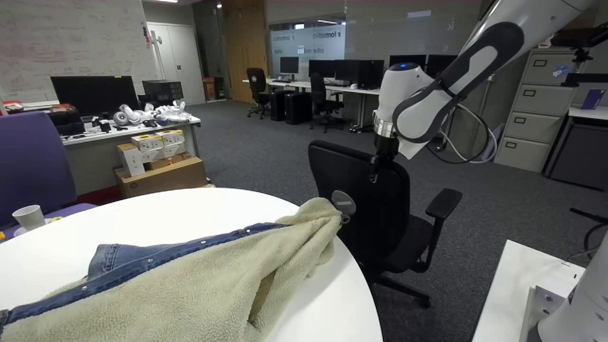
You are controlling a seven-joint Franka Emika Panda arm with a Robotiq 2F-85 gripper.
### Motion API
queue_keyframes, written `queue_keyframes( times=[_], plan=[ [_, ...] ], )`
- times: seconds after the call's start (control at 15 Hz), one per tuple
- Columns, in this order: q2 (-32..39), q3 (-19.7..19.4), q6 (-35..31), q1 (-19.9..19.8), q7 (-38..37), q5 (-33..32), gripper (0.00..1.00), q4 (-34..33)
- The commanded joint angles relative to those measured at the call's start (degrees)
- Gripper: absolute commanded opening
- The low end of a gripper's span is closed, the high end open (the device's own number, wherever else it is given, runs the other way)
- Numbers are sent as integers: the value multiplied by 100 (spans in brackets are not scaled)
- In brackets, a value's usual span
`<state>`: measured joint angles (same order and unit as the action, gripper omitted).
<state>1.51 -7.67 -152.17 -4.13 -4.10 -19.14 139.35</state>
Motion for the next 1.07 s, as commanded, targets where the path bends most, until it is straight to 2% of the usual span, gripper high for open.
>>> queue_keyframes(
  times=[0.0,0.47,0.8,0.93,1.0],
  plan=[
    [-726,130,246,18,135,-24,100,344],
    [-1662,480,444,88,299,29,100,470],
    [-1858,676,1346,506,988,871,100,559],
    [-1788,811,1497,539,1000,737,100,674],
    [-1749,954,1262,427,735,243,100,799]
  ],
)
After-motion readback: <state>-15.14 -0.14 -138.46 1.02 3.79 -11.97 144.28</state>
